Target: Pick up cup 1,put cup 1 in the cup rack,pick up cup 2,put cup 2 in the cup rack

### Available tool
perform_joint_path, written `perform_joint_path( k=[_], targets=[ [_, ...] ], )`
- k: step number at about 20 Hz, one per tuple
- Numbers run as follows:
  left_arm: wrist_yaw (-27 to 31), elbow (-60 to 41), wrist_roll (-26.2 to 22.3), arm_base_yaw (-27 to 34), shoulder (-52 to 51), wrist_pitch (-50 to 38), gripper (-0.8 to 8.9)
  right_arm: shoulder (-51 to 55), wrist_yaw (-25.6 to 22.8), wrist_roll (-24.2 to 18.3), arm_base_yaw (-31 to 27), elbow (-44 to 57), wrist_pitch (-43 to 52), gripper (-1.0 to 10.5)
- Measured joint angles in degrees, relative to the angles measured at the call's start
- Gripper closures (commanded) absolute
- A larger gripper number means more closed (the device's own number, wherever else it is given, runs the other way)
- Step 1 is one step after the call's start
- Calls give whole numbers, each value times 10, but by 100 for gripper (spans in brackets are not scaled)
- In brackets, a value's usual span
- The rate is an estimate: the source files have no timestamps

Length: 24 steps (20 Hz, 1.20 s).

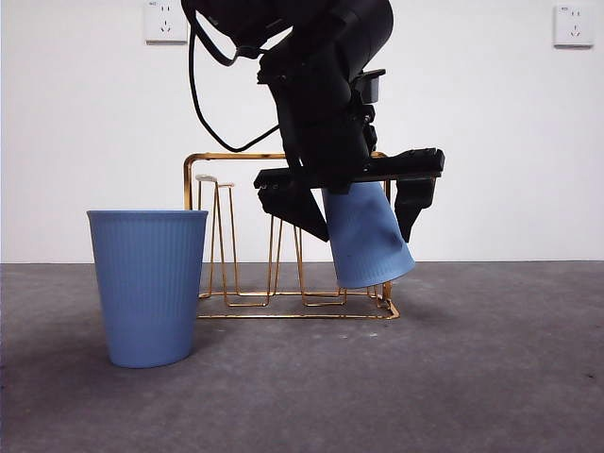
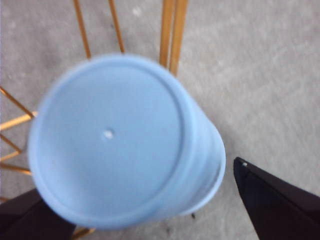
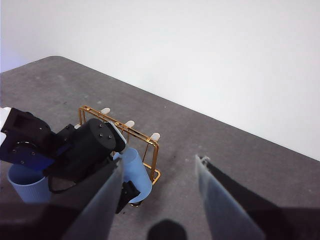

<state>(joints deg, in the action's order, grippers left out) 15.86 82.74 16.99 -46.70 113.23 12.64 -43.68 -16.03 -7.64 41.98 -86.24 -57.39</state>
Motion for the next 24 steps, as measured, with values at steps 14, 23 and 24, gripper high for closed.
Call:
perform_joint_path(
  k=[14, 23, 24],
  targets=[
    [-66, 118, 7, 2, 1, 230, 338, 0, 0, -9, 0, 0, 0, 696],
    [-130, 126, 30, 2, 1, 327, 338, 0, 5, -12, 0, 0, 0, 696],
    [-142, 126, 32, 1, 1, 334, 338, 0, 10, -12, 0, 0, 0, 696]
  ],
)
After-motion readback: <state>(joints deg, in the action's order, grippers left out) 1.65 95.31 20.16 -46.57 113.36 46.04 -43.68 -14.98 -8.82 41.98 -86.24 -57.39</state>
